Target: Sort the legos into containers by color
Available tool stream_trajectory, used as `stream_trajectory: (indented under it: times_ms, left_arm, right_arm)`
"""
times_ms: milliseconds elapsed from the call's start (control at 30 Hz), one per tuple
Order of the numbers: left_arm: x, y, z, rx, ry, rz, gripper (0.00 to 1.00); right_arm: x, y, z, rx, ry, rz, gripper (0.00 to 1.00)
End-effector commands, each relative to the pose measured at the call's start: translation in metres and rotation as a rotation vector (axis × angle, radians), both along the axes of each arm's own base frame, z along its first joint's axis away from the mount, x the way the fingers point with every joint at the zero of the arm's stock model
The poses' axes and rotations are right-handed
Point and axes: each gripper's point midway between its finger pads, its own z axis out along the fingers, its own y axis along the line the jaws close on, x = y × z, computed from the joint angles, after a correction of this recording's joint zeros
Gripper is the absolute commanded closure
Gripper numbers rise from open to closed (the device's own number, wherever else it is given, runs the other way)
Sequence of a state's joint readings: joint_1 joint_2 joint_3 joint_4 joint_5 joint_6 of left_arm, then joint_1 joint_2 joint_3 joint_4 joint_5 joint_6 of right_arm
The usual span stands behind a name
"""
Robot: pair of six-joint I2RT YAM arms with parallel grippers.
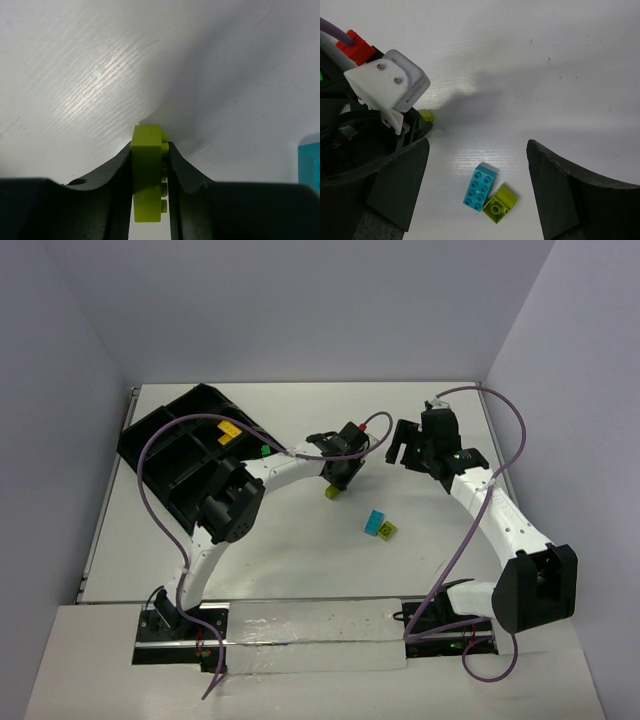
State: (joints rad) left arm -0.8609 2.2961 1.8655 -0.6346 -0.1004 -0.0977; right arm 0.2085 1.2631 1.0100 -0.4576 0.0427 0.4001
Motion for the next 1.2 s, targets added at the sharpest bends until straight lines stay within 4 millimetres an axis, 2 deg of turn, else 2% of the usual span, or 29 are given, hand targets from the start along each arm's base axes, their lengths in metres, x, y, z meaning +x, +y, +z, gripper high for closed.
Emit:
stream_trajectory:
  times_ms: [0, 67, 100, 133, 167, 200, 233, 300, 333, 367, 467, 600, 733, 900, 933, 967, 1033, 1067, 1100, 1133, 1167]
  left_arm:
    - [0.019, 0.022, 0.1, -0.124, -0.1, 0.111, 1.0]
    - [0.026, 0.056, 0.131, -0.17, -0.094, 0.191, 1.0]
    - [0.031, 0.08, 0.145, -0.187, -0.095, 0.242, 1.0]
    - [0.038, 0.096, 0.15, -0.199, -0.092, 0.289, 1.0]
    - [0.037, 0.125, 0.173, -0.233, -0.114, 0.356, 1.0]
    - [0.034, 0.143, 0.169, -0.22, -0.101, 0.402, 1.0]
    - [0.034, 0.144, 0.169, -0.22, -0.101, 0.405, 1.0]
    - [0.028, 0.202, 0.176, -0.21, -0.123, 0.548, 1.0]
    - [0.028, 0.205, 0.177, -0.204, -0.129, 0.558, 1.0]
    - [0.022, 0.239, 0.177, -0.196, -0.141, 0.644, 1.0]
    - [0.015, 0.279, 0.174, -0.193, -0.143, 0.756, 1.0]
    - [0.006, 0.326, 0.159, -0.156, -0.141, 0.896, 1.0]
    - [-0.003, 0.345, 0.134, -0.135, -0.099, 0.953, 1.0]
    - [-0.009, 0.354, 0.109, -0.086, -0.054, 1.018, 1.0]
    - [-0.009, 0.355, 0.109, -0.088, -0.058, 1.033, 0.99]
    - [-0.011, 0.359, 0.103, -0.064, -0.039, 1.062, 0.97]
    - [-0.011, 0.36, 0.096, -0.047, -0.02, 1.081, 0.71]
    - [-0.011, 0.36, 0.096, -0.047, -0.019, 1.086, 0.67]
    - [-0.009, 0.359, 0.099, -0.055, -0.023, 1.087, 0.51]
    - [-0.006, 0.357, 0.105, -0.072, -0.035, 1.084, 0.29]
    - [-0.004, 0.357, 0.108, -0.081, -0.04, 1.083, 0.15]
  right_arm:
    - [0.014, 0.006, 0.022, 0.032, -0.065, 0.014, 0.15]
    - [0.015, 0.006, 0.024, 0.029, -0.069, 0.019, 0.14]
    - [0.015, 0.006, 0.025, 0.026, -0.074, 0.021, 0.14]
    - [0.016, 0.006, 0.026, 0.027, -0.077, 0.022, 0.14]
    - [0.018, 0.006, 0.028, 0.028, -0.082, 0.022, 0.14]
    - [0.019, 0.007, 0.029, 0.03, -0.085, 0.023, 0.14]
    - [0.02, 0.007, 0.031, 0.033, -0.091, 0.024, 0.14]
    - [0.022, 0.009, 0.031, 0.036, -0.093, 0.027, 0.14]
    - [0.023, 0.009, 0.031, 0.039, -0.094, 0.026, 0.14]
    - [0.023, 0.01, 0.031, 0.041, -0.095, 0.027, 0.15]
    - [0.024, 0.011, 0.03, 0.046, -0.097, 0.03, 0.15]
    - [0.024, 0.014, 0.029, 0.058, -0.092, 0.044, 0.15]
    - [0.023, 0.013, 0.028, 0.063, -0.098, 0.031, 0.15]
    - [0.023, 0.012, 0.03, 0.064, -0.097, 0.024, 0.15]
    - [0.022, 0.012, 0.031, 0.067, -0.1, 0.019, 0.15]
    - [0.02, 0.011, 0.03, 0.067, -0.097, 0.016, 0.15]
    - [0.018, 0.004, 0.03, 0.045, -0.101, -0.015, 0.14]
    - [0.018, 0.004, 0.03, 0.042, -0.101, -0.015, 0.14]
    - [0.016, 0.003, 0.029, 0.036, -0.093, -0.014, 0.14]
    - [0.014, 0.003, 0.027, 0.027, -0.081, -0.01, 0.14]
    - [0.012, 0.002, 0.026, 0.022, -0.075, -0.006, 0.14]
